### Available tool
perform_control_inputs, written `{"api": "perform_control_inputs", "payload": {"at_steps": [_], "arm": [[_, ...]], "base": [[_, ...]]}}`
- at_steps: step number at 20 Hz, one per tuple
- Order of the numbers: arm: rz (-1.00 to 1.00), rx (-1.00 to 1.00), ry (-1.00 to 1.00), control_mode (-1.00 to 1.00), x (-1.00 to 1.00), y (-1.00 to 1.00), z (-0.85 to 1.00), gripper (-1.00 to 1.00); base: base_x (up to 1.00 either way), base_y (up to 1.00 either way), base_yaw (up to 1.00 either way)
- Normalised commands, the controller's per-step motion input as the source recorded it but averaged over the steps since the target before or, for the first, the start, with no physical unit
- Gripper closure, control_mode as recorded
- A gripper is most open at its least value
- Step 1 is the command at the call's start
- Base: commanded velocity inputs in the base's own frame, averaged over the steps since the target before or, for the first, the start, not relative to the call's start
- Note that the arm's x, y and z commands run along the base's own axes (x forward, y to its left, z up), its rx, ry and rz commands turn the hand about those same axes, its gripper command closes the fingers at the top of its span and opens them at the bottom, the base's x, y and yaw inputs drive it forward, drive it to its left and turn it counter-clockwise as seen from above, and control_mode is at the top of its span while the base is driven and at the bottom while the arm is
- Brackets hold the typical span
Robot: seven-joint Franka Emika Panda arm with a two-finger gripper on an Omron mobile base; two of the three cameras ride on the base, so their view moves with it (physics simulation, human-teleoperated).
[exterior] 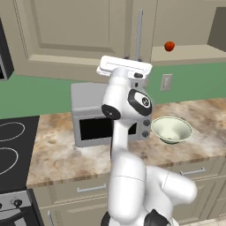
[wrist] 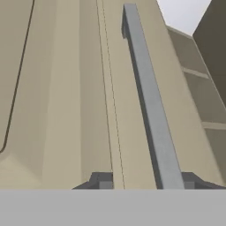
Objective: Open the cabinet. Pick the mango and apple from the cabinet and place them into the bowl. Then close the cabinet.
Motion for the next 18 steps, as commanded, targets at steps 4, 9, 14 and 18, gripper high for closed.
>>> {"api": "perform_control_inputs", "payload": {"at_steps": [4,9,14,18], "arm": [[-0.19,0.01,-0.06,-1.00,-0.28,1.00,0.36,1.00],[-0.18,0.01,0.00,-1.00,-0.34,1.00,0.41,1.00],[-0.17,0.01,0.00,-1.00,-0.42,1.00,0.49,-1.00],[-0.12,0.00,0.00,-1.00,-0.98,0.80,0.54,-1.00]], "base": [[0.00,0.00,0.00],[0.00,0.00,0.00],[0.00,0.00,0.00],[0.00,0.00,0.00]]}}
